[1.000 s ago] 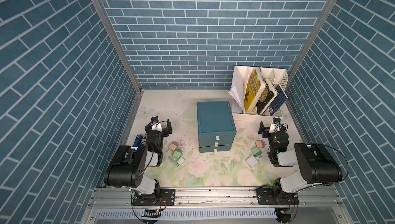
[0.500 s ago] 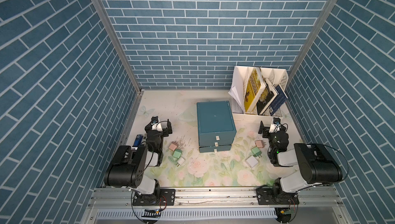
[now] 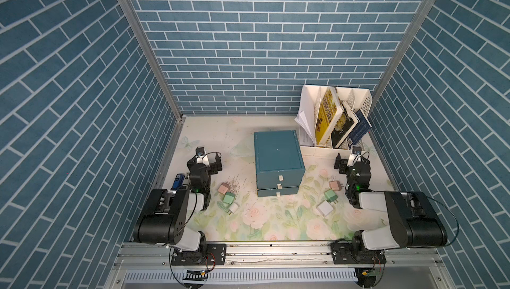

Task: Place the plugs into the drawer by color
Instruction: Adjust the storage box at the center of the board.

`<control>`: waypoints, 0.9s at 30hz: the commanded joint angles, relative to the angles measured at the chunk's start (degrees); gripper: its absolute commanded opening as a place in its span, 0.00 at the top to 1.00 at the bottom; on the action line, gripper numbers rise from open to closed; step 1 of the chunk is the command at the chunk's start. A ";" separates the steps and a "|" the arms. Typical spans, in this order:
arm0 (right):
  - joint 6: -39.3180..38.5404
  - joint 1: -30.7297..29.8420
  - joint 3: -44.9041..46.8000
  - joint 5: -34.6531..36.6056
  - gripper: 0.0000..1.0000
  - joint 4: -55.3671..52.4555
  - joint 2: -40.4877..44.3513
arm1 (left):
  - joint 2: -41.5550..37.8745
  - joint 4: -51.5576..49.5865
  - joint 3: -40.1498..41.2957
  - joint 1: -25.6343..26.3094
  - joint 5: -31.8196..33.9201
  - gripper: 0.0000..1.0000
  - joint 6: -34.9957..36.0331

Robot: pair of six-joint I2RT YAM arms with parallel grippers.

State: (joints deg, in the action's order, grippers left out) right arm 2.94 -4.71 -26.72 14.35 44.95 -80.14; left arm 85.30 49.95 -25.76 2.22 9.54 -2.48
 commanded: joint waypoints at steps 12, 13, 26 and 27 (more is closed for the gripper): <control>37.55 -15.72 -21.58 16.76 0.24 -64.46 10.82 | -13.05 -52.12 -30.00 22.60 15.35 0.16 -27.69; 38.27 -17.75 -22.26 17.28 0.23 -67.12 12.68 | -14.55 -52.72 -29.98 24.77 17.03 0.15 -27.04; 48.22 -65.95 -34.58 38.40 0.09 -76.09 10.01 | -24.27 -54.97 -28.50 29.25 -6.77 0.07 -22.25; 49.19 -68.73 -35.28 41.26 0.08 -75.76 8.79 | -24.10 -55.03 -28.31 29.25 -8.67 0.07 -22.16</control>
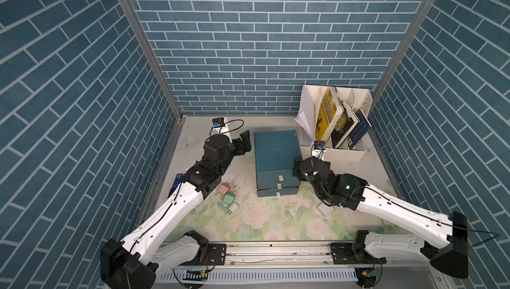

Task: Place the plugs into the drawer by color
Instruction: Adjust the storage box at the center of the board.

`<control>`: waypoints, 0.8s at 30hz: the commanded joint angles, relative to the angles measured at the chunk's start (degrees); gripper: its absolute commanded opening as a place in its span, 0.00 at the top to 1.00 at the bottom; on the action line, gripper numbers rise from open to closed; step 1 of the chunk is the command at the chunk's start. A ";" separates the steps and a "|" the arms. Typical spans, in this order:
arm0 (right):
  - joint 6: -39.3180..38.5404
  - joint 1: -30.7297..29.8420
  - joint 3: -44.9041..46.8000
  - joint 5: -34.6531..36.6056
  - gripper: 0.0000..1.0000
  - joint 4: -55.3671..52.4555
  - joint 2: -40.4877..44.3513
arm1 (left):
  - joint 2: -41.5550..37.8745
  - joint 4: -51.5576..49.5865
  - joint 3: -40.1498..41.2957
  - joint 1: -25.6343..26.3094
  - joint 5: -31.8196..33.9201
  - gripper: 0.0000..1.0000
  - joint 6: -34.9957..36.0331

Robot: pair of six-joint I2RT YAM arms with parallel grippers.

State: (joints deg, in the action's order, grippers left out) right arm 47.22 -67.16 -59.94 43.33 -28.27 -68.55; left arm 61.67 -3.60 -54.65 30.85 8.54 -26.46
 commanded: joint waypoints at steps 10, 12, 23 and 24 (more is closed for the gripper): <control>6.50 -9.00 -6.21 -4.18 0.27 -0.87 -7.98 | 0.40 -9.16 1.92 2.64 -6.03 0.17 -0.26; 10.68 -9.05 -8.41 -1.86 0.30 -7.93 -9.14 | 0.04 -9.85 1.96 2.86 -5.91 0.18 -0.60; 12.82 -5.73 -3.62 -7.86 0.30 -12.22 -5.13 | -2.86 -10.61 7.00 6.00 -5.92 0.21 -4.15; 12.72 -4.64 -1.42 -9.47 0.31 -10.45 -4.35 | -2.74 -10.47 7.06 6.35 -5.69 0.22 -4.24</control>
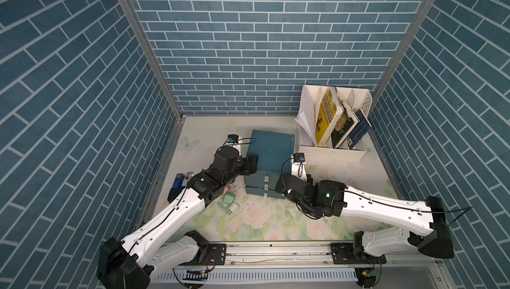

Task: Place the plugs into the drawer by color
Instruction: Adjust the storage box at the center of the board, then open the drawer in the storage box.

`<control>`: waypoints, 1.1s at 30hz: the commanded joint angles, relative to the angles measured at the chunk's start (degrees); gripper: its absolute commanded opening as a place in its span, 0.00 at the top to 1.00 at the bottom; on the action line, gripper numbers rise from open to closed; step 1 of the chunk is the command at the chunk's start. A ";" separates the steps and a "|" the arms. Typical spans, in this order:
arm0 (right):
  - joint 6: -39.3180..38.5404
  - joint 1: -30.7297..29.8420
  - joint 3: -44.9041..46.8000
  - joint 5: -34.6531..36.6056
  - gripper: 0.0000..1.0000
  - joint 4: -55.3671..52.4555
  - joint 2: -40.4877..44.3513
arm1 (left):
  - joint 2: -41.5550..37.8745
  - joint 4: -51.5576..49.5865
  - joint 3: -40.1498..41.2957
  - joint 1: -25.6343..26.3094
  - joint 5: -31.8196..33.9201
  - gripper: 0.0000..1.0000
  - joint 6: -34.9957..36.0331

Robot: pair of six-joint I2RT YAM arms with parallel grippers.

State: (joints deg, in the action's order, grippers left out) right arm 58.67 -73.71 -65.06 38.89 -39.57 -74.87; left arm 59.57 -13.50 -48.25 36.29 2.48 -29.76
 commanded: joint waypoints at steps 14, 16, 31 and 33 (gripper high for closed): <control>-11.93 15.68 4.35 -11.75 0.44 6.88 3.90 | 1.09 0.09 0.57 3.00 2.36 0.33 -3.45; -11.81 10.26 2.00 -8.18 0.44 3.35 3.77 | 1.74 -0.12 0.06 3.02 2.85 0.35 -3.46; -11.60 7.75 -3.03 -17.95 0.50 14.95 -5.02 | 9.30 -2.24 -6.55 2.99 9.05 0.52 3.09; -11.99 8.99 -3.72 -19.00 0.51 14.87 -6.06 | 9.33 -2.28 -6.43 3.04 9.88 0.52 3.38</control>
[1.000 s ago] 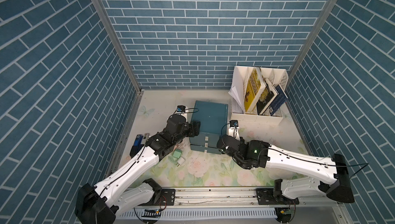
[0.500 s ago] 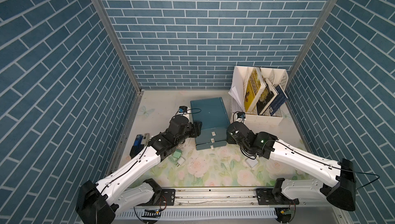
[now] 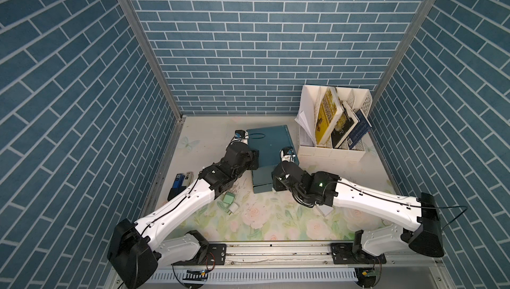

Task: Place the plugs into the drawer by color
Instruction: Open the drawer in the storage box.

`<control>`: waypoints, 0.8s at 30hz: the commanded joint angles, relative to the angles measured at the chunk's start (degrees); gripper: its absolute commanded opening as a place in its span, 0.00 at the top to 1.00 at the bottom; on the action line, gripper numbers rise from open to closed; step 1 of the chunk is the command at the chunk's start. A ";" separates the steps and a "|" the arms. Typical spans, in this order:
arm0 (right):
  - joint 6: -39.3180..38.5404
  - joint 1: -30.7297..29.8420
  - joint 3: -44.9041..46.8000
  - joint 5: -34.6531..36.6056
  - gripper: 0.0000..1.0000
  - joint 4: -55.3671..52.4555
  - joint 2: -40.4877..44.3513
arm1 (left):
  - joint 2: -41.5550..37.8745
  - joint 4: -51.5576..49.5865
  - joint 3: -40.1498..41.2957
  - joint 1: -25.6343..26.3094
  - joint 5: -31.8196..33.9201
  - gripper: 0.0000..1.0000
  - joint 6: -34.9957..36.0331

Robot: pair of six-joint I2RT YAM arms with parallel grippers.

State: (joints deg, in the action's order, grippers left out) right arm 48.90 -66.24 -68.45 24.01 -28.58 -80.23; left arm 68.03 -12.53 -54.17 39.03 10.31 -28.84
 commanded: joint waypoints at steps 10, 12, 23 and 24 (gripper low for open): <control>-2.89 3.43 -0.97 -6.57 0.61 5.20 -3.01 | 0.35 -1.60 -2.10 0.16 -0.95 0.20 3.54; -3.24 3.46 -1.14 -6.11 0.74 5.17 -3.15 | 0.89 -1.96 -3.05 0.12 -1.81 0.23 3.98; -3.00 -1.45 -1.66 -3.18 1.00 4.42 -4.41 | 6.97 -2.61 -4.97 -0.96 -1.92 0.42 4.24; -2.57 -2.66 -1.64 -2.46 1.00 4.28 -4.39 | 7.49 -2.52 -5.05 -1.21 -1.76 0.44 4.06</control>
State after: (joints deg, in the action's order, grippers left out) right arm 46.54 -65.73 -68.51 20.34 -25.41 -84.03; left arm 73.32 -13.41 -58.83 37.95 10.17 -25.15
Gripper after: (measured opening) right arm 0.056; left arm 0.570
